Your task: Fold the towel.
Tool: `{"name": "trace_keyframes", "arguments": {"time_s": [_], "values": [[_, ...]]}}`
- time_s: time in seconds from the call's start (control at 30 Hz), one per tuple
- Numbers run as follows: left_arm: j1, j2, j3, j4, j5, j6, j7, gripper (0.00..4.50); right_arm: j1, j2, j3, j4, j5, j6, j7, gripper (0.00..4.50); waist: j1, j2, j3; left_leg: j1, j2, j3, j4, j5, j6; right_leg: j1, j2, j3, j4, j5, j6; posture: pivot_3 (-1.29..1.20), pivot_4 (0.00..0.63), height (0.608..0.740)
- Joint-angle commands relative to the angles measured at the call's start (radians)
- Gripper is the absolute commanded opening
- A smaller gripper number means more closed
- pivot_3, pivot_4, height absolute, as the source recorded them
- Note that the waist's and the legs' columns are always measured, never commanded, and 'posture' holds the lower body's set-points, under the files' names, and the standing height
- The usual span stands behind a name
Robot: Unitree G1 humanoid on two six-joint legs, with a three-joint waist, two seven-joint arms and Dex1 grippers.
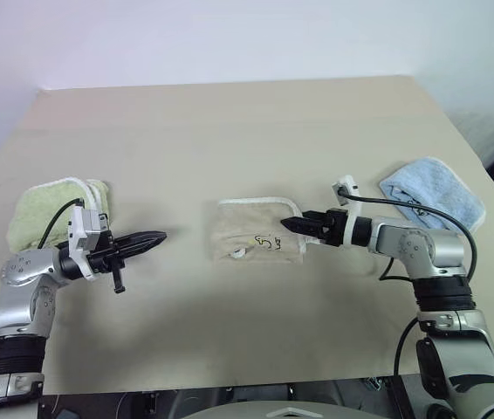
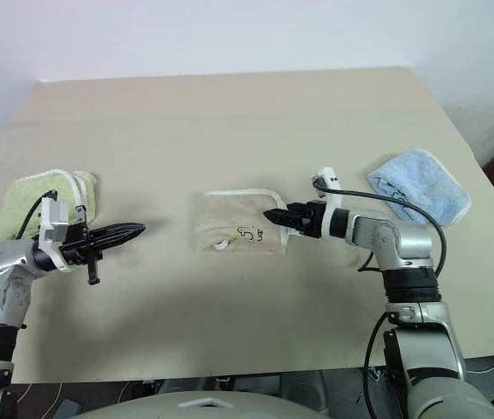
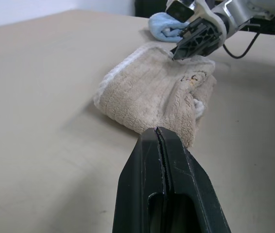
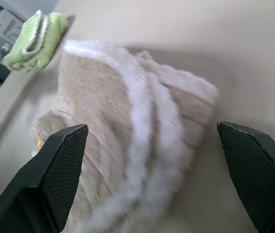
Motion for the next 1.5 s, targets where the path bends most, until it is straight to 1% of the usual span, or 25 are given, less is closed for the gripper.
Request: {"name": "trace_keyframes", "arguments": {"time_s": [0.03, 0.23, 0.33, 0.37, 0.7, 0.73, 0.87, 0.97, 1.1, 1.23, 1.37, 1.5], "values": [[-0.005, -0.001, 0.018, -0.016, -0.011, -0.013, 0.003, 0.00, -0.032, 0.015, 0.012, 0.000, -0.004, -0.018, 0.012, 4.48, 0.002, 0.000, 0.000, 0.000, 0.000, 0.000, 0.000, 0.000, 0.000, 0.000, 0.000, 0.000, 0.000, 0.000, 0.000, 0.00, 0.150, 0.728], [-0.006, -0.012, 0.013, -0.011, -0.008, -0.018, 0.008, 0.00, -0.030, 0.027, 0.025, -0.016, -0.010, -0.022, 0.015, 4.48, 0.004, 0.000, 0.000, 0.000, -0.001, 0.000, -0.001, 0.000, 0.000, 0.000, 0.000, 0.000, 0.000, 0.000, 0.000, 0.00, 0.150, 0.728], [-0.010, -0.017, 0.010, -0.006, -0.004, -0.022, 0.009, 0.00, -0.028, 0.026, 0.024, -0.020, -0.012, -0.023, 0.014, 3.91, 0.002, 0.000, 0.000, 0.000, -0.001, 0.000, -0.001, 0.000, 0.000, -0.001, 0.000, 0.000, 0.000, 0.000, 0.000, 0.00, 0.150, 0.728], [-0.010, -0.019, 0.009, -0.006, -0.002, -0.024, 0.011, 0.00, -0.027, 0.025, 0.024, -0.022, -0.011, -0.023, 0.014, 3.64, 0.002, 0.000, 0.000, 0.000, -0.001, 0.000, -0.002, 0.000, 0.000, -0.001, -0.001, 0.000, 0.000, 0.000, 0.000, 0.00, 0.150, 0.728], [-0.011, -0.040, -0.004, -0.006, 0.014, -0.043, 0.022, 0.00, -0.033, -0.003, -0.009, -0.057, 0.001, -0.015, 0.007, 0.23, 0.004, 0.000, 0.000, 0.000, -0.001, 0.000, -0.002, 0.000, 0.000, -0.001, -0.001, 0.000, 0.000, 0.000, 0.000, 0.00, 0.150, 0.728], [-0.010, -0.042, -0.005, -0.005, 0.016, -0.044, 0.022, 0.00, -0.035, -0.007, -0.020, -0.066, 0.003, -0.020, 0.002, 0.06, 0.004, 0.000, 0.000, 0.000, -0.001, 0.000, -0.002, 0.000, 0.000, -0.001, -0.001, 0.000, 0.000, 0.000, 0.000, 0.00, 0.150, 0.728], [-0.006, -0.051, -0.008, -0.012, 0.021, -0.046, 0.028, 0.00, -0.060, -0.023, -0.079, -0.067, 0.004, -0.035, -0.037, 0.06, 0.004, 0.000, 0.000, 0.000, -0.001, 0.000, -0.002, 0.000, 0.000, -0.001, -0.001, 0.000, 0.000, 0.000, 0.000, 0.00, 0.150, 0.728], [-0.001, -0.061, -0.015, -0.013, 0.027, -0.052, 0.030, 0.00, -0.102, -0.046, -0.154, -0.039, 0.010, -0.037, -0.083, 0.06, 0.005, 0.000, 0.000, 0.000, -0.001, 0.000, -0.002, 0.000, 0.000, -0.001, -0.001, 0.000, 0.000, 0.000, 0.000, 0.00, 0.150, 0.728], [-0.009, -0.070, -0.027, -0.006, 0.034, -0.055, 0.030, 0.00, -0.143, -0.091, -0.240, -0.028, 0.023, -0.021, -0.126, 0.06, 0.007, 0.000, 0.000, 0.000, -0.001, 0.000, -0.002, 0.000, 0.000, -0.001, -0.001, 0.000, 0.000, 0.000, 0.000, 0.00, 0.150, 0.728], [-0.021, -0.077, -0.037, 0.003, 0.037, -0.055, 0.030, 0.00, -0.178, -0.136, -0.329, -0.019, 0.028, -0.016, -0.201, 0.06, 0.006, 0.000, 0.000, 0.000, -0.001, 0.000, -0.004, 0.000, 0.000, -0.001, -0.002, 0.000, 0.000, 0.000, 0.000, 0.00, 0.150, 0.728], [-0.027, -0.082, -0.043, 0.006, 0.040, -0.052, 0.029, 0.00, -0.179, -0.186, -0.405, 0.002, 0.025, -0.016, -0.259, 0.06, 0.006, 0.000, 0.000, -0.001, -0.001, 0.000, -0.004, 0.000, 0.000, -0.002, -0.002, 0.000, 0.000, 0.000, 0.000, 0.00, 0.150, 0.728], [-0.032, -0.082, -0.049, 0.007, 0.040, -0.044, 0.026, 0.00, -0.128, -0.276, -0.524, 0.001, 0.042, 0.012, -0.299, 0.06, 0.010, 0.000, 0.000, -0.001, -0.002, 0.001, -0.005, 0.001, 0.002, -0.002, -0.003, 0.000, 0.000, 0.000, 0.000, 0.00, 0.150, 0.728]]}}
